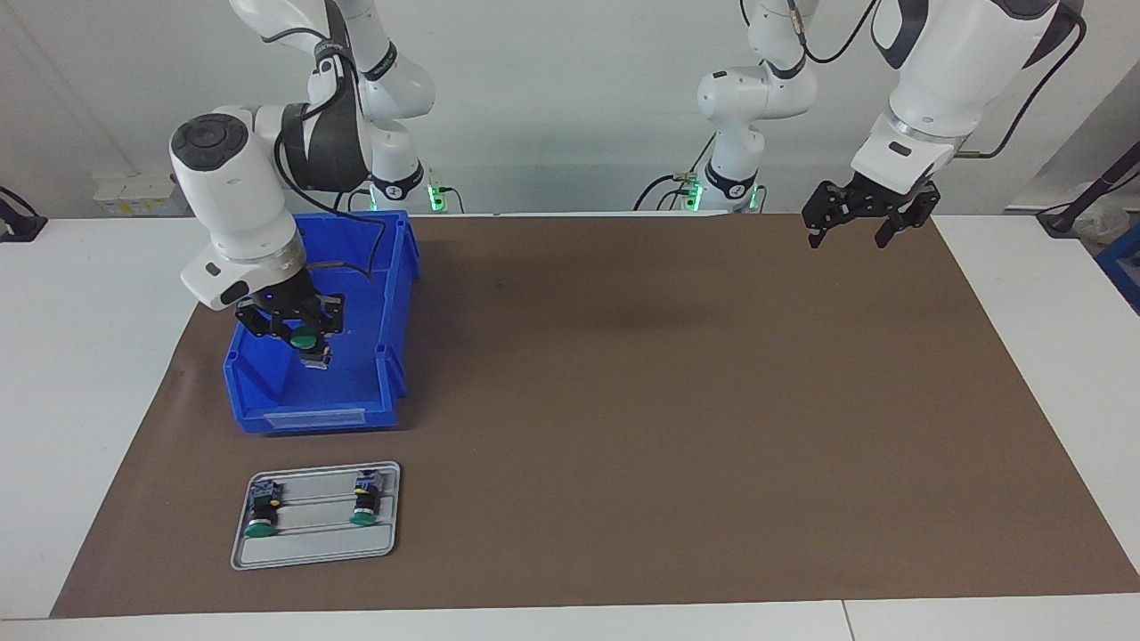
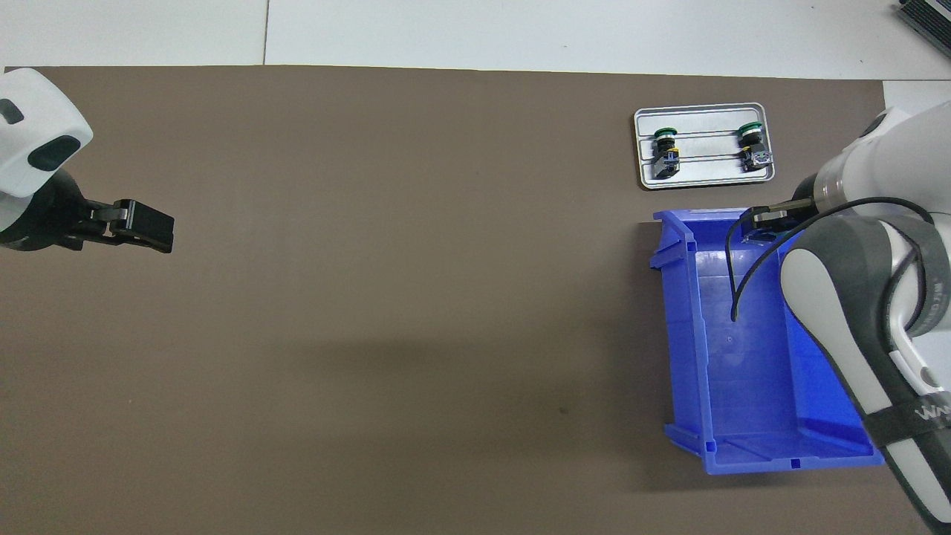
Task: Place and press button with both arms
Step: 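Lower the green button into the blue bin and open the right gripper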
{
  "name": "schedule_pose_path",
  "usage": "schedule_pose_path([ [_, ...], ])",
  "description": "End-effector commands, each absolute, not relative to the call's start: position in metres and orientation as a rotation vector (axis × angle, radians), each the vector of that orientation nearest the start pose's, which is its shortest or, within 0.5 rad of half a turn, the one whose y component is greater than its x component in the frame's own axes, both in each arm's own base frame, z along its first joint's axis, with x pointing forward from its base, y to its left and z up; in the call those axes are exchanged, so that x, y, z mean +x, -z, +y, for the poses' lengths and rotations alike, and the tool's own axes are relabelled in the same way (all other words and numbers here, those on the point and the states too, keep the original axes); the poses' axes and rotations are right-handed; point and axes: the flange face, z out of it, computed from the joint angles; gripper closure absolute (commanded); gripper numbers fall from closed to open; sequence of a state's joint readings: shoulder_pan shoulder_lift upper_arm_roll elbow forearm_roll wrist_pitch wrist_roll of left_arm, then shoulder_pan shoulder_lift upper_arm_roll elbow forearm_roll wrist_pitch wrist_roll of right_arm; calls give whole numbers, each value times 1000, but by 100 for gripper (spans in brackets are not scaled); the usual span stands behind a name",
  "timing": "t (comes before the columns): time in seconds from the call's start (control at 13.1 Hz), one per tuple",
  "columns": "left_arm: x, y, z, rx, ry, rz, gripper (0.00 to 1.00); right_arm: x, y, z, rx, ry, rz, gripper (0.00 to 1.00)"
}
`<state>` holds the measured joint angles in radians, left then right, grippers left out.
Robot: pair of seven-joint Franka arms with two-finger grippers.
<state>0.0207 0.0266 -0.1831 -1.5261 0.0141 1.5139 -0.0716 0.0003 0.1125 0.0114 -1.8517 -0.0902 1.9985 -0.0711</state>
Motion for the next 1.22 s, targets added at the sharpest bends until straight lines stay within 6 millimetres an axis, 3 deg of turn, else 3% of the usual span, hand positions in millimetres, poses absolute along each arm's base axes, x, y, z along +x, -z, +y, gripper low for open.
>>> schedule_pose_path([
  [0.0, 540, -627, -83, -3111, -63, 135, 0, 582, -439, -21, -3186, 59, -346, 100],
  [0.23, 540, -627, -83, -3111, -63, 135, 0, 581, -399, -23, -3174, 103, -392, 100],
  [0.61, 540, -627, -83, -3111, -63, 135, 0, 593, -356, -13, -3162, 113, -430, 100],
  [0.99, 540, -627, -83, -3111, -63, 135, 0, 598, -334, -13, -3159, 121, -412, 100],
  [1.07, 540, -627, -82, -3111, -63, 132, 0, 599, -335, -13, -3158, 122, -406, 89],
  [1.14, 540, -627, -83, -3111, -63, 135, 0, 599, -335, -13, -3155, 117, -401, 47],
])
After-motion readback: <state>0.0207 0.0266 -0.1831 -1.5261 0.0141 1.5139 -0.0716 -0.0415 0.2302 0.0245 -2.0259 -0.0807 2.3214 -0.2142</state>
